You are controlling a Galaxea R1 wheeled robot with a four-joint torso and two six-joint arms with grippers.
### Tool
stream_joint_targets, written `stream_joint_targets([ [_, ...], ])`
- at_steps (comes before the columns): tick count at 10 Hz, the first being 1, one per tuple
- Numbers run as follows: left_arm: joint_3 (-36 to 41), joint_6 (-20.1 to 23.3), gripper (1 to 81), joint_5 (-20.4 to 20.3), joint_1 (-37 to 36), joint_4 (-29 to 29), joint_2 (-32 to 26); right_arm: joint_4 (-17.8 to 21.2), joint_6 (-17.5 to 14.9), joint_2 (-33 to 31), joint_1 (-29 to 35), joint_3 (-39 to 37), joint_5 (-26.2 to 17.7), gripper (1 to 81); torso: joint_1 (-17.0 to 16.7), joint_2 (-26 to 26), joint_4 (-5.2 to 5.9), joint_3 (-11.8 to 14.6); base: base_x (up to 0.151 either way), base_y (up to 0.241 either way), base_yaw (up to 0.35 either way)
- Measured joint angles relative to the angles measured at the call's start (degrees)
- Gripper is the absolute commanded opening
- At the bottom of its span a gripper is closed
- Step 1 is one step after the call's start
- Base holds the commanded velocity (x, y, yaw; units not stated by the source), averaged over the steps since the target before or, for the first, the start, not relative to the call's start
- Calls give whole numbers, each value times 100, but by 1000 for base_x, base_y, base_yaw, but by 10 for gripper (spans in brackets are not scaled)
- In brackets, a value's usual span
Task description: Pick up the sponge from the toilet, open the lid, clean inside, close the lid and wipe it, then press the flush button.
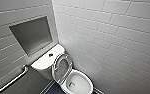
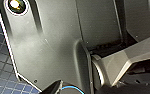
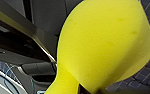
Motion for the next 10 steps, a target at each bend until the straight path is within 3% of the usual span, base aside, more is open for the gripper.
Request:
stream_joint_targets([
  [2,-10,9,811,15,63,-502,12,0,0,11,68,-141,11,10,0,0,0,0,0,0,0],
  [3,-22,199,811,1,68,-697,73,0,0,13,68,-149,0,10,0,0,0,0,0,0,0],
  [4,-24,663,811,9,66,-866,94,0,0,28,68,-149,2,10,0,0,0,0,0,0,0],
  [6,-46,2317,811,290,63,-1849,76,0,0,77,66,-144,13,10,0,0,0,0,0,0,0],
  [8,-57,4016,811,262,61,-3501,52,1,0,61,68,-59,52,10,0,0,0,0,0,0,0],
  [9,-57,4584,811,67,48,-4135,23,4,0,57,68,51,88,10,0,0,0,0,0,0,0],
  [10,-85,4843,811,-118,28,-4512,4,12,2,39,71,206,171,10,0,0,0,0,0,0,0],
])
